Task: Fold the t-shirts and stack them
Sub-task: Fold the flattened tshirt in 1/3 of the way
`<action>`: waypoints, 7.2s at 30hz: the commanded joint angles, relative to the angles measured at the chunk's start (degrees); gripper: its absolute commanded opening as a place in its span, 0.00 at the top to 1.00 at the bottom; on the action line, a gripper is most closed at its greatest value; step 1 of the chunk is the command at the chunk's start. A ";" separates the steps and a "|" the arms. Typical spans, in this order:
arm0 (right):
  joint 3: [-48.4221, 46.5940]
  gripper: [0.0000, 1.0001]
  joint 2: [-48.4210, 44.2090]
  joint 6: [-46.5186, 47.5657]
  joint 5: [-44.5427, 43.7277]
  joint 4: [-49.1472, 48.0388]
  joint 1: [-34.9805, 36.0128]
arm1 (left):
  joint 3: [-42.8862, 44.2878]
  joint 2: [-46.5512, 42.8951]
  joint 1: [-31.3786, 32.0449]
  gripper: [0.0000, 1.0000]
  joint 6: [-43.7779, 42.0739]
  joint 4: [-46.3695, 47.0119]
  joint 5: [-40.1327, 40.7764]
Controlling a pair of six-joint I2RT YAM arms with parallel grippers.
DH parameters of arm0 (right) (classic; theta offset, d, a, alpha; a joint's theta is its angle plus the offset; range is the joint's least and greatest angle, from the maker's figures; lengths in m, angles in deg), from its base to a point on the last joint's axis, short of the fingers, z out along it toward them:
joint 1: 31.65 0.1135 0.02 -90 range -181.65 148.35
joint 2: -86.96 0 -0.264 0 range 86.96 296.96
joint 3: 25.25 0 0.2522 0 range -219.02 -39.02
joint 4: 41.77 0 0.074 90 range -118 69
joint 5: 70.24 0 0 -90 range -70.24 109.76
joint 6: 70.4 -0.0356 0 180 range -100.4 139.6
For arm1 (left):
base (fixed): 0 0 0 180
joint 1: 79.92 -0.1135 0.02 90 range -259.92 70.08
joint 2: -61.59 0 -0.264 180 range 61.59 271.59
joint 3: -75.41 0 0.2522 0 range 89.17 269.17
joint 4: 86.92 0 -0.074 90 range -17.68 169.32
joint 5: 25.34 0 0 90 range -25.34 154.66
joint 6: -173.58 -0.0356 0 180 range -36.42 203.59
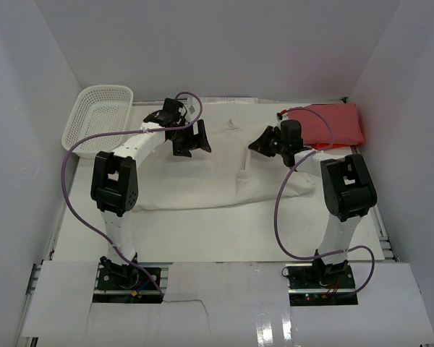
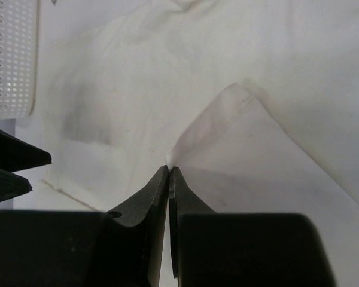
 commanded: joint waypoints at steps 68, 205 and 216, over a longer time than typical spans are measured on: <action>-29.10 0.45 12.45 35.17 -11.26 48.18 -0.76 | -0.50 -0.28 1.08 0.02 -1.21 1.33 -2.21; -24.06 0.66 2.87 29.89 -21.62 23.98 14.97 | -45.24 -21.02 10.39 0.02 7.14 9.59 5.96; -44.57 0.59 6.12 30.60 -29.88 56.34 15.15 | -35.76 -21.90 14.61 0.02 7.49 4.50 5.26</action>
